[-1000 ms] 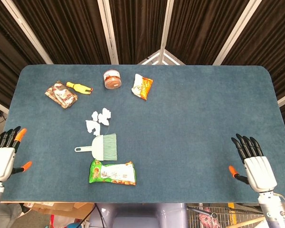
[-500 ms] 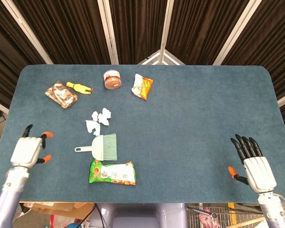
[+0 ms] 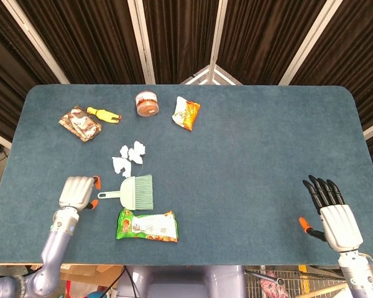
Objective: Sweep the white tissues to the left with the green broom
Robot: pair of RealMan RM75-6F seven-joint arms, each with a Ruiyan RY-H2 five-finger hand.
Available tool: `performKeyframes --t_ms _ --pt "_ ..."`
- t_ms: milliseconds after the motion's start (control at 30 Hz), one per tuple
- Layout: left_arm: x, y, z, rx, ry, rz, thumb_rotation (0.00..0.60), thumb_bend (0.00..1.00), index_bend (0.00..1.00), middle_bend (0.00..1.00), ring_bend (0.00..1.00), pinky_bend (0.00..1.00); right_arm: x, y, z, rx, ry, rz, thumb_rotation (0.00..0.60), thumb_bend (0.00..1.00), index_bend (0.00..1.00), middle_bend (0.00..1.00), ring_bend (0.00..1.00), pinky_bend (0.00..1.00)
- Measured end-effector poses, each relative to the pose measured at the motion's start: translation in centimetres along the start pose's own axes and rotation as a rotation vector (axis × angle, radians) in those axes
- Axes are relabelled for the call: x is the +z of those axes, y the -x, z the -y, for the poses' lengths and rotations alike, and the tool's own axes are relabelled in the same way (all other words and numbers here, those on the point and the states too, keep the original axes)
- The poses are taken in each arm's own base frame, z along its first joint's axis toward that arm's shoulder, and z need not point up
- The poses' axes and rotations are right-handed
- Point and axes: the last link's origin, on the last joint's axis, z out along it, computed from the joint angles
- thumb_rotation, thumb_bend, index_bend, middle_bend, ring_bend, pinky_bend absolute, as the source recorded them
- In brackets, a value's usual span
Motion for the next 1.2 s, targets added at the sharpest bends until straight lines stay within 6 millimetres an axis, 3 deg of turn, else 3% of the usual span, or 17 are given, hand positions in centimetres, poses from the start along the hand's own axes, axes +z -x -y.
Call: performKeyframes --t_ms 333,1200 --pt "1.7 1.0 -1.7 0.013 -0.027 0.026 0.600 0.35 0.43 1.00 1.00 0.96 0.0 0.0 0.0 0.007 -0.002 0.003 0.600 0.30 0.00 0.00 0.00 0.00" --pt "2.7 2.4 -3.6 -0.046 -0.020 0.063 0.600 0.39 0.43 1.00 1.00 0.96 0.0 0.1 0.1 0.008 0.000 0.014 0.600 0.30 0.00 0.00 0.00 0.00"
